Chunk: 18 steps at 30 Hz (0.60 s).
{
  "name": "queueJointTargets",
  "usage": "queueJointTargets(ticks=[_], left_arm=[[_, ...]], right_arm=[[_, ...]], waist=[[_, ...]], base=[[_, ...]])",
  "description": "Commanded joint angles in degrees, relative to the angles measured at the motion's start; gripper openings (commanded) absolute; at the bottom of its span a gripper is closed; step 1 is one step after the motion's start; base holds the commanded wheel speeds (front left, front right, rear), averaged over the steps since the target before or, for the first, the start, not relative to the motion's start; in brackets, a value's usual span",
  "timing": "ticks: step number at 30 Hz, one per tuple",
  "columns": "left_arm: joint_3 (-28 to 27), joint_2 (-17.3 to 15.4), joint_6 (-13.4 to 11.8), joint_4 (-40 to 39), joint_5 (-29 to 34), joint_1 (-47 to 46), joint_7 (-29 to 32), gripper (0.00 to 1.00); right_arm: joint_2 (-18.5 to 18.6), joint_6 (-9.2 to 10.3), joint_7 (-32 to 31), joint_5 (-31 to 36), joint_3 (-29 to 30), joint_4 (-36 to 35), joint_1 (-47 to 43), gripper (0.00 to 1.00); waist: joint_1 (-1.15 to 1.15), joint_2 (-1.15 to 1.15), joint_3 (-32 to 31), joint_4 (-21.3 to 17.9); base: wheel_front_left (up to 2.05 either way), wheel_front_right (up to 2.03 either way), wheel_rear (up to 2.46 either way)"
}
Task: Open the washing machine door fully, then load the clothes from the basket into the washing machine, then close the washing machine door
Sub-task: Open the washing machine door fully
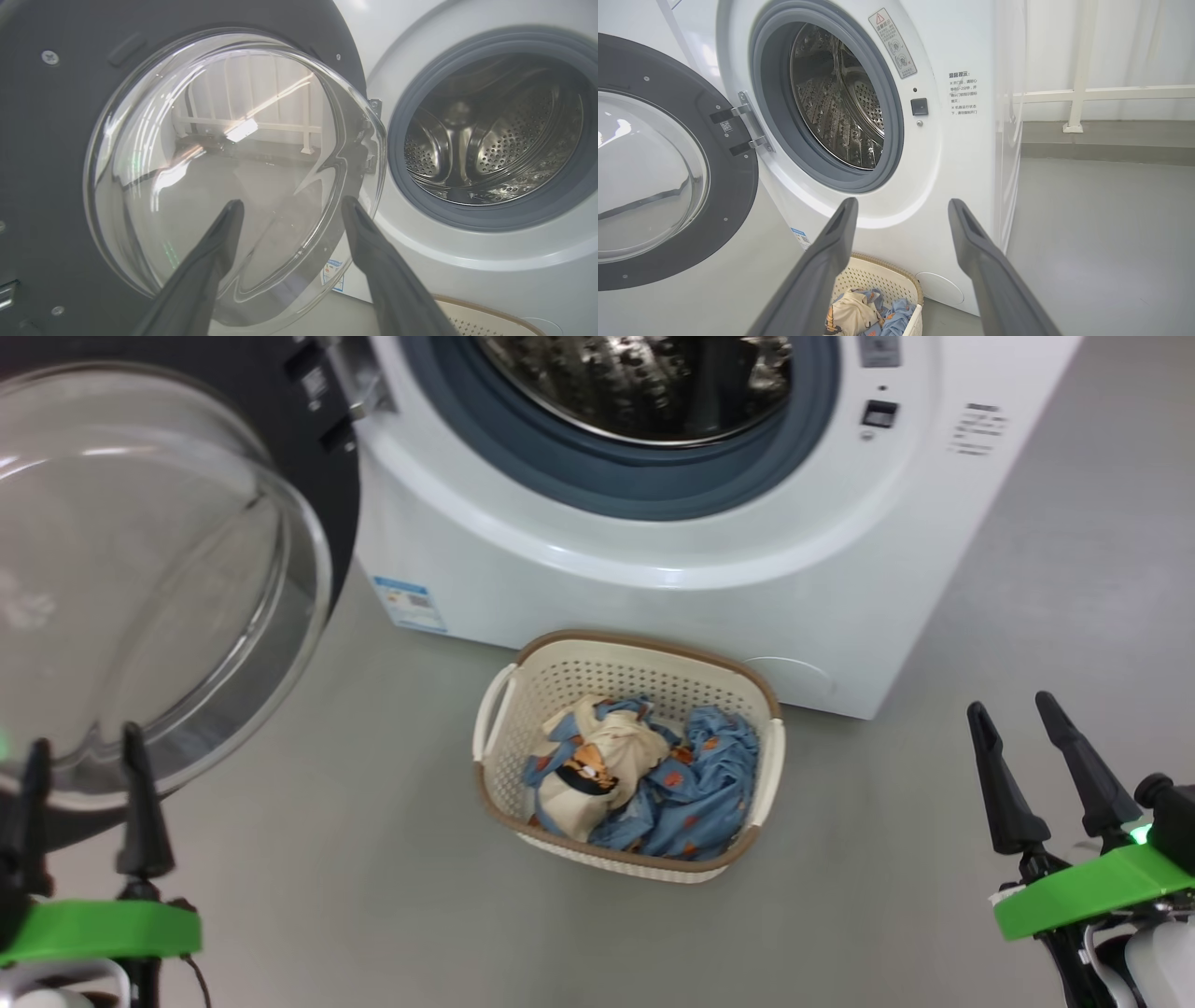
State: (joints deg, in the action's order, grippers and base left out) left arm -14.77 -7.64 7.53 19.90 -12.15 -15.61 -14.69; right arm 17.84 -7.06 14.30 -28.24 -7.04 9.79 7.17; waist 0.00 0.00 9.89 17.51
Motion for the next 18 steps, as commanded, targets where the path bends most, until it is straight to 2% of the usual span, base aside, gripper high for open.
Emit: queueJointTargets(ticks=[1, 15, 18], left_arm=[[-0.9, -1.9, 0.0, -2.2, -0.4, 0.6, -0.3, 1.0], [5.1, -2.9, 0.0, -5.0, -3.1, 4.7, -0.3, 1.0], [5.7, -3.1, 0.0, -5.1, -3.5, 5.1, -0.3, 1.0]], right_arm=[[0.5, -0.43, 0.7, 0.1, -0.7, -1.5, -0.8, 1.0], [-0.7, -0.43, 0.7, 0.3, 0.0, -1.8, -1.4, 1.0], [-0.8, -0.43, 0.7, 0.3, -0.1, -1.7, -1.6, 1.0]], waist=[[0.0, 0.0, -0.9, -2.2], [0.0, 0.0, -1.0, -12.4], [0.0, 0.0, -1.3, -13.6]], base=[[0.0, 0.0, 0.0], [0.0, 0.0, 0.0], [0.0, 0.0, 0.0]])
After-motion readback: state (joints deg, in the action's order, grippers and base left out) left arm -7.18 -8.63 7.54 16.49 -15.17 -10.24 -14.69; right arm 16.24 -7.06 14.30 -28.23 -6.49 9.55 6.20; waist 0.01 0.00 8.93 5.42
